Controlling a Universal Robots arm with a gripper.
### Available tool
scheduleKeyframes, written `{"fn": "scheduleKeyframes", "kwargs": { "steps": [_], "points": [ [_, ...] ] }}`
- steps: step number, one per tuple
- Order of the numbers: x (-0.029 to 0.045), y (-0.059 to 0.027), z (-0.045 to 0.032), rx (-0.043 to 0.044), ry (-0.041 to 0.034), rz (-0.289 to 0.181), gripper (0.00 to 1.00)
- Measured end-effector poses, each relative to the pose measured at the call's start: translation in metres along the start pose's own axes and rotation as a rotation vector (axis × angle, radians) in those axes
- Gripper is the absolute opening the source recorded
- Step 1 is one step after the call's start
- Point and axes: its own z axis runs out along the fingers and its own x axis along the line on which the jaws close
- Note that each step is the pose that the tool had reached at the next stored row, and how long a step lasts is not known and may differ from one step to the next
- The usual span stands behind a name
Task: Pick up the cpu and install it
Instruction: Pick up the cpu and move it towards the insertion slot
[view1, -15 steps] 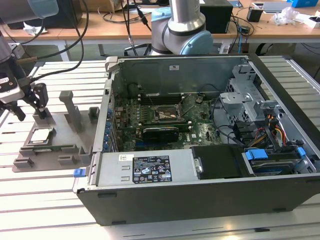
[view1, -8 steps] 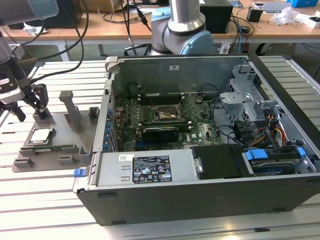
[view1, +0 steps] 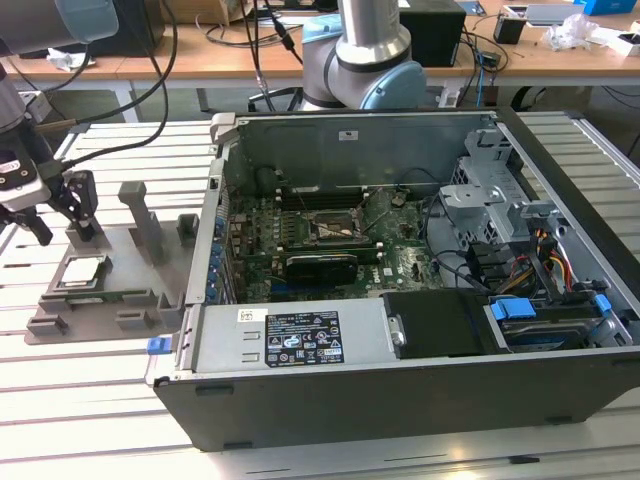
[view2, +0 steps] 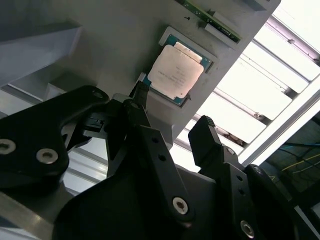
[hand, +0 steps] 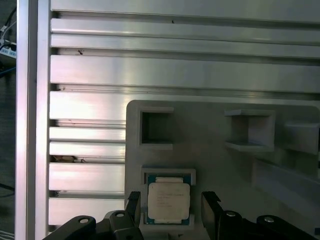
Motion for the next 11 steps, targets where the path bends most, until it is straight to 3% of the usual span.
{"fn": "scheduleKeyframes", "kwargs": {
  "steps": [11],
  "points": [
    [0.0002,-0.0011,0.0079,0.0001,0.0001,0.000,0.60]
  ]
}}
